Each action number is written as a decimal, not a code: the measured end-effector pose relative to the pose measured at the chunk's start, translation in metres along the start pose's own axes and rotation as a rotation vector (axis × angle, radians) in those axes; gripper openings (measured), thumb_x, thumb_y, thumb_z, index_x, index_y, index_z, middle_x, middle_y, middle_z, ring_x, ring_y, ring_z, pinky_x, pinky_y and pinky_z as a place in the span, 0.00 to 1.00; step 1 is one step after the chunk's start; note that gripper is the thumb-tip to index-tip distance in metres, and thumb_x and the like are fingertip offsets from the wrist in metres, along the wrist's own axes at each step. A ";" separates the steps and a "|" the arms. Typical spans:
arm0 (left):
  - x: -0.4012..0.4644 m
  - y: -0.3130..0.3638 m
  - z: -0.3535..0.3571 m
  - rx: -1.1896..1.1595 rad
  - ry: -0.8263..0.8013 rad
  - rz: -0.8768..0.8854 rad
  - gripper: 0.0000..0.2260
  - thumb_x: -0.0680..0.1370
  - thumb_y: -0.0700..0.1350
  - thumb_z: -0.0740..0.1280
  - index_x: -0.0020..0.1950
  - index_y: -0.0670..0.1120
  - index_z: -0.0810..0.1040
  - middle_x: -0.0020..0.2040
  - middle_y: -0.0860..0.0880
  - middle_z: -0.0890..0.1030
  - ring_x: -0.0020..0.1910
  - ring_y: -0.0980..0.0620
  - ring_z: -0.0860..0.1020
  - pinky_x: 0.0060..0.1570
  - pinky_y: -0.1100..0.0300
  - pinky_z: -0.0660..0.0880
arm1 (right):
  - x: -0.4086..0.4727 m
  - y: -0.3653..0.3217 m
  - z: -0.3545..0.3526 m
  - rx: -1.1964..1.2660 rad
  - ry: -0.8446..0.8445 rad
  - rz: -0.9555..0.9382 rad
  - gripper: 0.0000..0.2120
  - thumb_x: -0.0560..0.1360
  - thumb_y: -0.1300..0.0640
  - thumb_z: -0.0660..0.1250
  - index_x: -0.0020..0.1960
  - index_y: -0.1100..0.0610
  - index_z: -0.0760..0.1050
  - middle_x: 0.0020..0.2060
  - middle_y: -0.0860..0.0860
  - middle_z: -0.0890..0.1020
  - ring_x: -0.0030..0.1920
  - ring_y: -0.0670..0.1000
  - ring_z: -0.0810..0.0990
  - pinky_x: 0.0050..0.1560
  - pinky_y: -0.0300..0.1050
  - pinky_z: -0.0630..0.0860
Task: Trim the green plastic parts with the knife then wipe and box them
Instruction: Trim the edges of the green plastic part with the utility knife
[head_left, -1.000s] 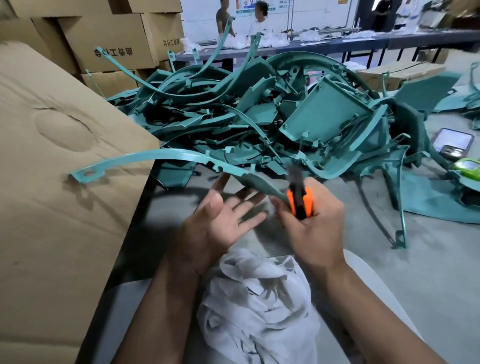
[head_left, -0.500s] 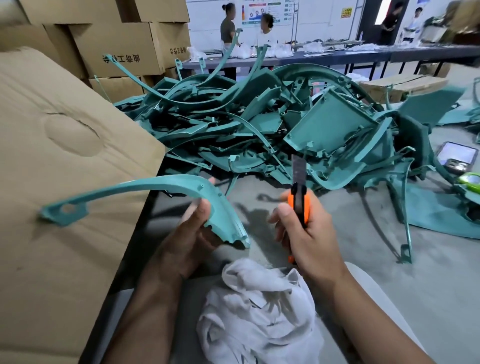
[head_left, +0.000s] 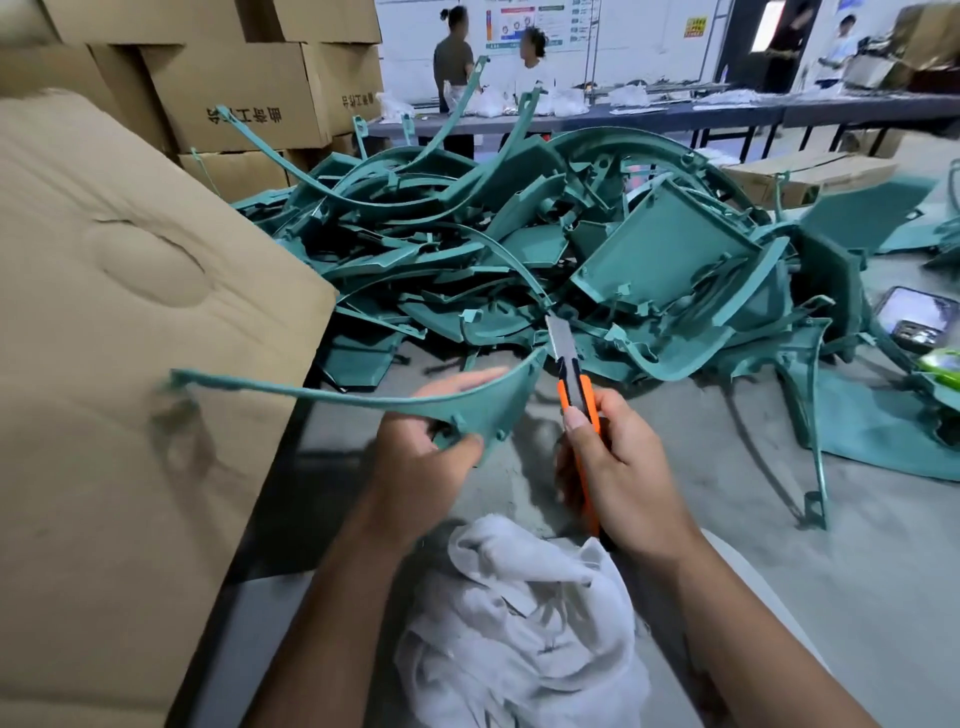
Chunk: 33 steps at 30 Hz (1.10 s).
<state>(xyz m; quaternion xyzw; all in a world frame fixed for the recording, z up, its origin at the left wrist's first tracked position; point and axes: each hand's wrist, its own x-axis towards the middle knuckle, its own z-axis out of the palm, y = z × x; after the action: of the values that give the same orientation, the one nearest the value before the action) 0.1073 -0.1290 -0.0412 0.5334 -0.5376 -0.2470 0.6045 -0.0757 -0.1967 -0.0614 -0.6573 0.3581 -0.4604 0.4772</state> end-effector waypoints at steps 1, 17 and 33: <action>0.001 -0.004 0.004 0.037 0.069 0.016 0.18 0.72 0.40 0.70 0.56 0.59 0.85 0.53 0.55 0.87 0.55 0.45 0.84 0.57 0.42 0.81 | 0.000 -0.001 0.001 0.054 -0.024 0.041 0.09 0.86 0.53 0.61 0.48 0.46 0.74 0.34 0.54 0.81 0.29 0.58 0.79 0.27 0.49 0.74; -0.003 -0.015 0.028 -0.106 0.182 0.046 0.08 0.75 0.40 0.72 0.52 0.48 0.87 0.50 0.51 0.88 0.52 0.53 0.85 0.53 0.61 0.79 | -0.005 -0.016 0.009 0.263 -0.070 0.184 0.11 0.88 0.53 0.58 0.58 0.62 0.71 0.34 0.55 0.80 0.26 0.53 0.75 0.22 0.43 0.71; -0.006 0.012 0.017 -0.145 0.326 0.000 0.08 0.73 0.47 0.74 0.48 0.44 0.86 0.46 0.53 0.88 0.49 0.55 0.86 0.49 0.65 0.80 | 0.000 -0.009 0.005 0.190 -0.066 0.448 0.11 0.87 0.55 0.59 0.56 0.64 0.72 0.27 0.54 0.78 0.20 0.50 0.74 0.19 0.39 0.69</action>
<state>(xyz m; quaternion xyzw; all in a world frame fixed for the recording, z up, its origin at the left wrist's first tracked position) 0.0863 -0.1263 -0.0355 0.5216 -0.4133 -0.1955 0.7204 -0.0711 -0.1923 -0.0534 -0.5286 0.4342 -0.3527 0.6385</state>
